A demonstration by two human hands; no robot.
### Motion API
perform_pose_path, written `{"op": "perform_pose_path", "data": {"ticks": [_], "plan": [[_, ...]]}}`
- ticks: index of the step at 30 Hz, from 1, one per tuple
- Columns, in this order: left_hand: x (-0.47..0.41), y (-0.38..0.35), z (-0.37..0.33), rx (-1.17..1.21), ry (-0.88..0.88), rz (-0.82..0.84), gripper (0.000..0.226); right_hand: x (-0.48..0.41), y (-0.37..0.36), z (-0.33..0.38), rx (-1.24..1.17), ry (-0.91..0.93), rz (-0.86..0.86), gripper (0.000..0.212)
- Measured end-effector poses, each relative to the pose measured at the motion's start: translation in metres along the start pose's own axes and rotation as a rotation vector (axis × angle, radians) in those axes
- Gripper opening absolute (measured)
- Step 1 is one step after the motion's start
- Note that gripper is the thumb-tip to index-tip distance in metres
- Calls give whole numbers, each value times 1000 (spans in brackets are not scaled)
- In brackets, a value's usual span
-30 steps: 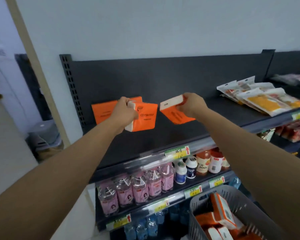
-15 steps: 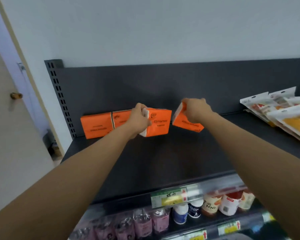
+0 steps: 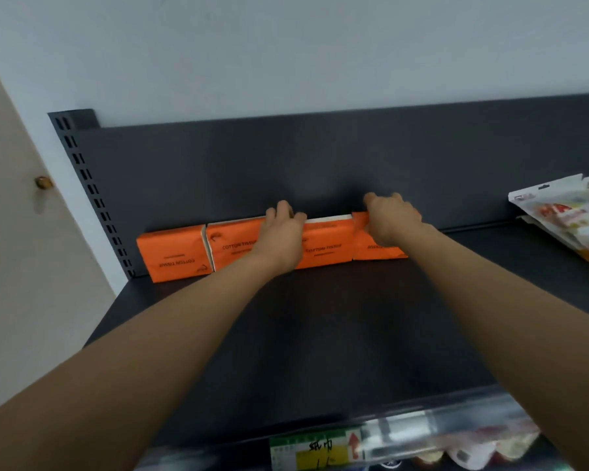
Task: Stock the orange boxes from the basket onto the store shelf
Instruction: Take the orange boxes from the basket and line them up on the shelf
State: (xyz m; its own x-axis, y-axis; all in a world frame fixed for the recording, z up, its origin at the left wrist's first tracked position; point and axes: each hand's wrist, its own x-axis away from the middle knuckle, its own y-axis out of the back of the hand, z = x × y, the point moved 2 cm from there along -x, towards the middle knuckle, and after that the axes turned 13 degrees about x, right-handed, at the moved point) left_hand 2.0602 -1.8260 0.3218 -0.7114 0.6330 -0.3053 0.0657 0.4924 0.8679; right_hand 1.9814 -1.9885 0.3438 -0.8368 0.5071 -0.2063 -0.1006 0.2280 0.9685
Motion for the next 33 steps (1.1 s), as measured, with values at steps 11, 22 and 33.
{"op": "perform_pose_path", "data": {"ticks": [11,22,33], "plan": [[-27,-1,14,-318,-38,-61,35,-25,-14,1,-40,65,-125,43],[-33,-7,18,-326,-1,-81,53,-30,-30,11,-90,47,-219,47],[-20,-2,13,-288,-11,-88,60,-16,-27,12,-128,17,-248,54]]}}
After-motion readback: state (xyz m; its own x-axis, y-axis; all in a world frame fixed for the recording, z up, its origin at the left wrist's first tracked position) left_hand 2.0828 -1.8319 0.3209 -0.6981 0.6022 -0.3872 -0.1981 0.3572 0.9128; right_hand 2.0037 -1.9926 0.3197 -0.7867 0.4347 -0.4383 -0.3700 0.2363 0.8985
